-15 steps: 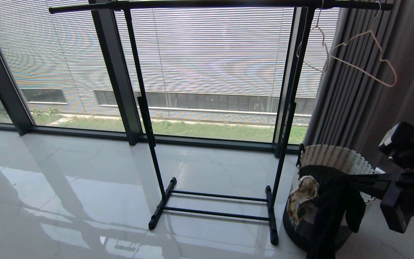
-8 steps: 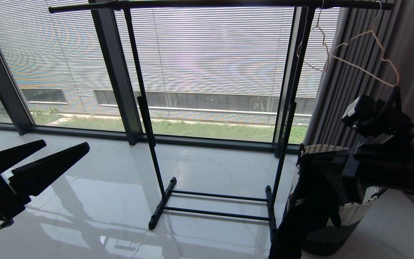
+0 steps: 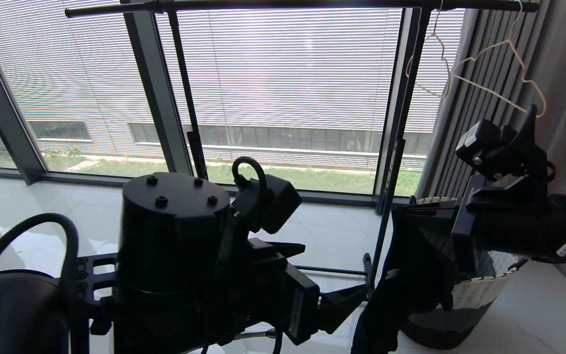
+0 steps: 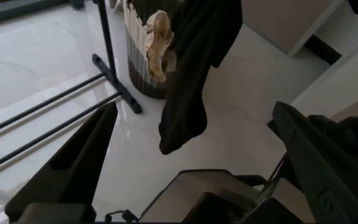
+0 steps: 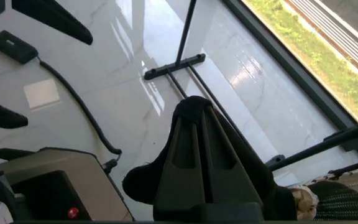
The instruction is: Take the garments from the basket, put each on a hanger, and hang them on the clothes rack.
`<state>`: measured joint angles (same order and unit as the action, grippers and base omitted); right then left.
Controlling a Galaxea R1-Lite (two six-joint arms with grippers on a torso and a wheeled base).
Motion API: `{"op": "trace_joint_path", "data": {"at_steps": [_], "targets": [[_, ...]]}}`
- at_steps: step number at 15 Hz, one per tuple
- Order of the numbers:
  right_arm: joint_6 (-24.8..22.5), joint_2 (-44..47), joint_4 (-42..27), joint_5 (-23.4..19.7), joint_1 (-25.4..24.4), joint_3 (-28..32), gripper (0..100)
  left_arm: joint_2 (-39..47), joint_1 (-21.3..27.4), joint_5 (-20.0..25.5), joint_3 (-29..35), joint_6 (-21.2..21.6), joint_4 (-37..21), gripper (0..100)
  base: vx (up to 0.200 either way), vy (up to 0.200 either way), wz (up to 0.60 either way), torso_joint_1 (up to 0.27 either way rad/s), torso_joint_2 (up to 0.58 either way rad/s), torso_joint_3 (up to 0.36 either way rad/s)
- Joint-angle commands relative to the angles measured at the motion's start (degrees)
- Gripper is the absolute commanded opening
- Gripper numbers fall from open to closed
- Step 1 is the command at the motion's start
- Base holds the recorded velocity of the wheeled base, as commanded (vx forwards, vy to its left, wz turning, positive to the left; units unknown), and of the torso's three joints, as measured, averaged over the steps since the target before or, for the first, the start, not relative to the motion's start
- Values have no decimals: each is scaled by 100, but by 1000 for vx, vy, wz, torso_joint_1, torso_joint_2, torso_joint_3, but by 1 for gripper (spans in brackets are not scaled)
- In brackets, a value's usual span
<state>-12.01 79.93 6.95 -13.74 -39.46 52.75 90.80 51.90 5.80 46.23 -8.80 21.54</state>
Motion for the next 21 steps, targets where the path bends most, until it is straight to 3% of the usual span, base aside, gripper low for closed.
{"op": "trace_joint_path", "data": {"at_steps": [1, 11, 13, 16, 20, 21], "targets": [[-3, -48, -1, -32, -114, -1, 0, 984, 163, 395, 255, -8, 70, 100, 0, 0, 0, 0, 0, 0], [14, -110, 35, -50, -325, 7, 0, 2592, -312, 360, 1204, -25, 289, 100, 0, 0, 0, 0, 0, 0], [14, -110, 35, -50, -325, 16, 0, 2777, -312, 343, 1231, -95, 289, 100, 0, 0, 0, 0, 0, 0], [23, -110, 35, -50, -325, 130, 0, 3120, -312, -114, 1196, -148, 298, 100, 0, 0, 0, 0, 0, 0], [93, -110, 35, -50, -325, 148, 0, 3093, -320, -167, 1029, -183, 298, 100, 0, 0, 0, 0, 0, 0], [102, -101, 35, -50, -325, 148, 0, 3085, -329, -167, 967, -183, 298, 0, 0, 0, 0, 0, 0, 0]]}}
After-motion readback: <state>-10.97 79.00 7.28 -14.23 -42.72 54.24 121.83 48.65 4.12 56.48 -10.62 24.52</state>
